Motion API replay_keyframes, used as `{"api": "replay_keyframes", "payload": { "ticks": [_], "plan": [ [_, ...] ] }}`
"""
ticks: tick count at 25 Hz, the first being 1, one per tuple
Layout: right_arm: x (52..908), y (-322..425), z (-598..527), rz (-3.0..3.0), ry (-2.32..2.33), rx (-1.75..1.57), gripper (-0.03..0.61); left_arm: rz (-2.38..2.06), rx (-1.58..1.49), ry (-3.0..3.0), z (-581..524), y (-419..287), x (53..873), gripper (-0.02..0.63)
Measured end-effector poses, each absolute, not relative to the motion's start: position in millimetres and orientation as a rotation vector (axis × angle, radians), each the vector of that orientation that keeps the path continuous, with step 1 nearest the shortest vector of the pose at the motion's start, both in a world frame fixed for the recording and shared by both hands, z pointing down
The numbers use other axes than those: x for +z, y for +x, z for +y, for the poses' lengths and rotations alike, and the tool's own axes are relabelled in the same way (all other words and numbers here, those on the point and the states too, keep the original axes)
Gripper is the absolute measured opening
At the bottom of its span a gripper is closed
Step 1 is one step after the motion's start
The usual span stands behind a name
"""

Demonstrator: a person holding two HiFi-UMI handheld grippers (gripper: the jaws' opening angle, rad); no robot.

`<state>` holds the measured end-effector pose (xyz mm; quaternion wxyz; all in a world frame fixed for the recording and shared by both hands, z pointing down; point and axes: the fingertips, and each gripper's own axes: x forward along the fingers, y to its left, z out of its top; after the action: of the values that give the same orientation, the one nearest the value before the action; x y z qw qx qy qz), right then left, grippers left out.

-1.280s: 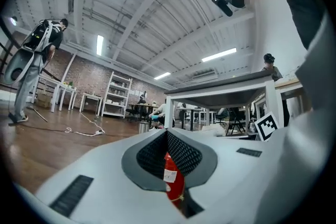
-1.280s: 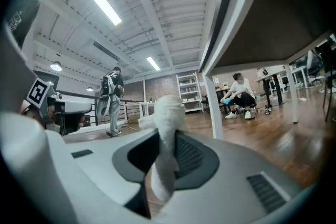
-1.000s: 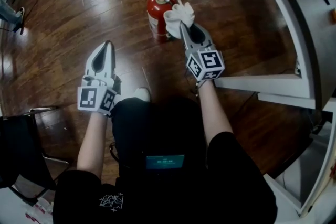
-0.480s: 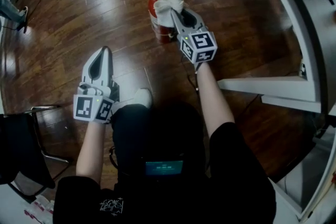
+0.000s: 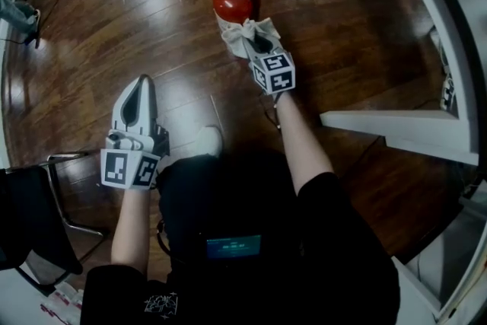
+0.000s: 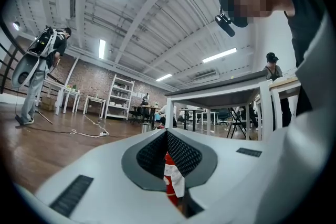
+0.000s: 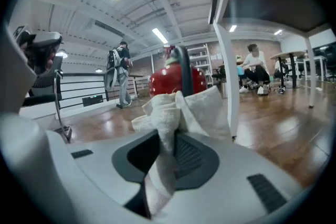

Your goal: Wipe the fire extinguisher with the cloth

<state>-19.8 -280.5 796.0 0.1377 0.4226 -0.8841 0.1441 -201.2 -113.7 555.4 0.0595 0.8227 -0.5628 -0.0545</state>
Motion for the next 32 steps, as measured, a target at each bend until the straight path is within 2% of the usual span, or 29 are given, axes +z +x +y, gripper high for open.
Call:
{"api": "replay_keyframes", "payload": {
  "ticks": [4, 8, 12, 19, 22, 26, 32],
  "plan": [
    [834, -23, -281, -2.493, 1.134, 0.437, 0.094, -1.713, -0.147, 2.486, -108, -204, 557, 0.002],
    [821, -23, -275, -2.533, 1.094, 0.41, 0.094, -1.723, -0.158, 2.473, -104, -207, 558, 0.002],
    [754, -4, -266, -2.694, 1.153, 0.343, 0.094, -1.708, -0.165, 2.466, -99, -203, 562, 0.002],
    [607, 76, -282, -2.948, 1.505, 0.174, 0.094, -1.696, -0.164, 2.46, -103, -196, 569, 0.002],
    [573, 90, -293, -2.945, 1.621, 0.043, 0.094, -1.681, -0.142, 2.468, -104, -190, 572, 0.002],
    [588, 68, -310, -2.881, 1.599, -0.016, 0.094, -1.678, -0.122, 2.464, -107, -192, 575, 0.002],
    [664, 35, -333, -2.799, 1.487, 0.154, 0.094, -1.67, -0.106, 2.461, -114, -189, 579, 0.002]
  ]
}}
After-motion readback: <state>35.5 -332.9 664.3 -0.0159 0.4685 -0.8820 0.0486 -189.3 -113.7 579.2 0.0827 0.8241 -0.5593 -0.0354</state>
